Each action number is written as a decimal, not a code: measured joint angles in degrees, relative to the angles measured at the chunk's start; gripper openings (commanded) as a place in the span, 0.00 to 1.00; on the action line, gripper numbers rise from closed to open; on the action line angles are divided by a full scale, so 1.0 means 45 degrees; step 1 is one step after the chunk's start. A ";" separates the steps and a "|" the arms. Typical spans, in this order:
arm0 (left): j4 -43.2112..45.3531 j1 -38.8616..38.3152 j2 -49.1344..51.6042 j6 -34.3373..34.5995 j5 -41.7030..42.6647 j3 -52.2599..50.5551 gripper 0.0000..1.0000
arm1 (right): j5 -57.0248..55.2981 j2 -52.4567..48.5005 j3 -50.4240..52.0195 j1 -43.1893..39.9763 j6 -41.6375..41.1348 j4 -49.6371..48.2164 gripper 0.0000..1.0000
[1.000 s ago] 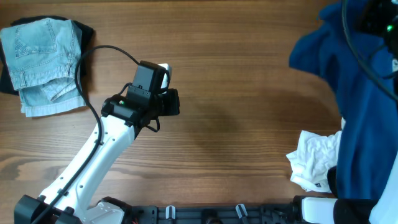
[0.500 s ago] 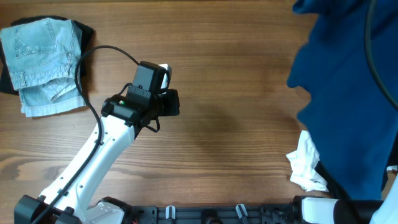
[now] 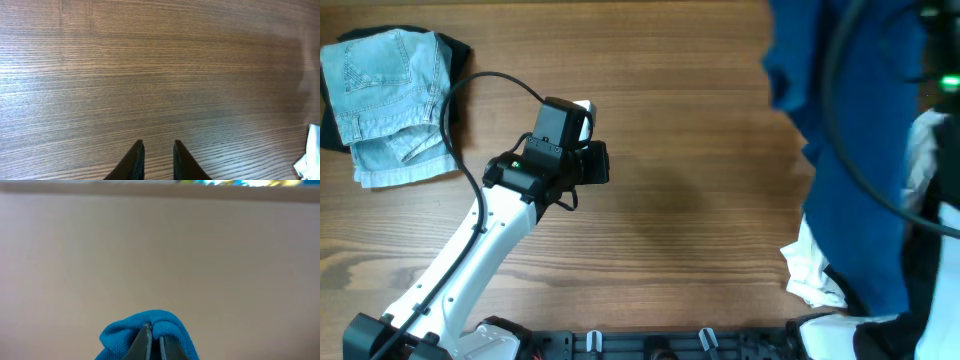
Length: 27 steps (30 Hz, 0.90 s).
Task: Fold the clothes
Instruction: 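Swing the held teal shirt left and lay it across the table center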
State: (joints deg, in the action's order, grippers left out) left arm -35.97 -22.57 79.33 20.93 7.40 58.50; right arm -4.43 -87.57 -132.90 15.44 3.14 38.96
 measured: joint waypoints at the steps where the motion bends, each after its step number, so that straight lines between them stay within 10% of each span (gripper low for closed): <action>1: 0.0000 0.0000 0.0000 0.0000 0.0005 0.0000 0.20 | 0.0000 -0.0151 0.0000 0.0408 0.0015 0.0121 0.04; 27: -0.0107 0.0000 0.0000 0.0000 -0.0719 0.0000 0.19 | 0.3463 -0.5848 -0.0058 0.5217 -0.1651 0.4211 0.04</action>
State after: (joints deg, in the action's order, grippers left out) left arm -36.45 -22.57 79.33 20.93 4.16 58.50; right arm 11.16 -113.89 -133.16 38.92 -4.29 57.91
